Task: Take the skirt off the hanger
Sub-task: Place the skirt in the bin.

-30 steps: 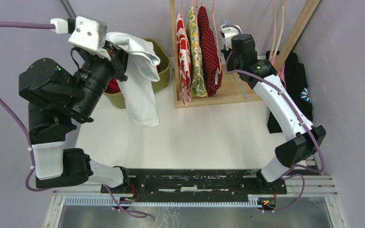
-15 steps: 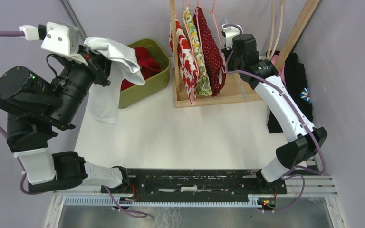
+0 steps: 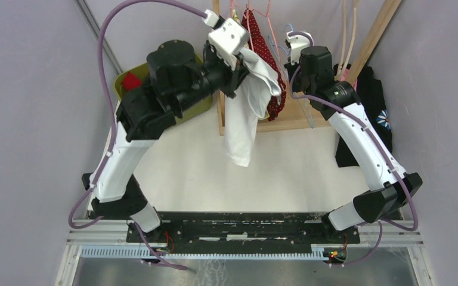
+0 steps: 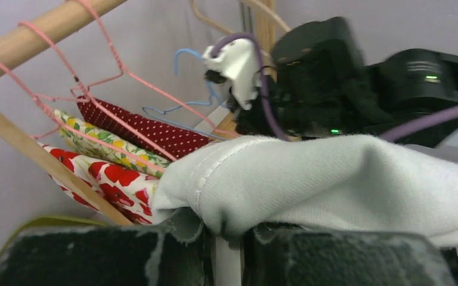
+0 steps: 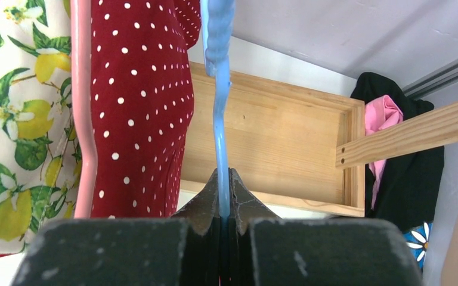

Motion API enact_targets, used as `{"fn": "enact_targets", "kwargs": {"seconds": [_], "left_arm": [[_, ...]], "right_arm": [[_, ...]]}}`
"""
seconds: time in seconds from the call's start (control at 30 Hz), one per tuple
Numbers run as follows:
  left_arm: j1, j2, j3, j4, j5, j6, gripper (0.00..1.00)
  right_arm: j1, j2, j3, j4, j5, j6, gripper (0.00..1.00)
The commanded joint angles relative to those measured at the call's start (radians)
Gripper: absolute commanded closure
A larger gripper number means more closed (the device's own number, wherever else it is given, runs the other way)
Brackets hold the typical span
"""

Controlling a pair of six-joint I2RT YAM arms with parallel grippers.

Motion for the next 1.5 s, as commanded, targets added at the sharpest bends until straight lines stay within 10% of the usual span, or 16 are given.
{"fn": "enact_targets", "kwargs": {"seconds": [0.0, 0.4, 0.73, 1.47], "left_arm": [[0.268, -0.084, -0.078, 0.177, 0.357, -0.137, 0.97], [0.567, -0.074, -0.126, 0.36, 0.264, -0.04, 0.97], [0.983, -0.113, -0.371, 0.472, 0.475, -0.151, 0.97], [1.159, 0.122, -0.583, 0.551, 0.533, -0.102, 0.97]], "right_arm": [[-0.004, -0.065, -0.019, 0.058, 0.0, 0.005, 0.99], [-0.004, -0.129, -0.077, 0.058, 0.009, 0.001, 0.99], [-0.003, -0.151, -0.104, 0.056, 0.025, -0.009, 0.99], [-0.004, -0.084, -0.074, 0.039, 0.01, 0.006, 0.99]]}}
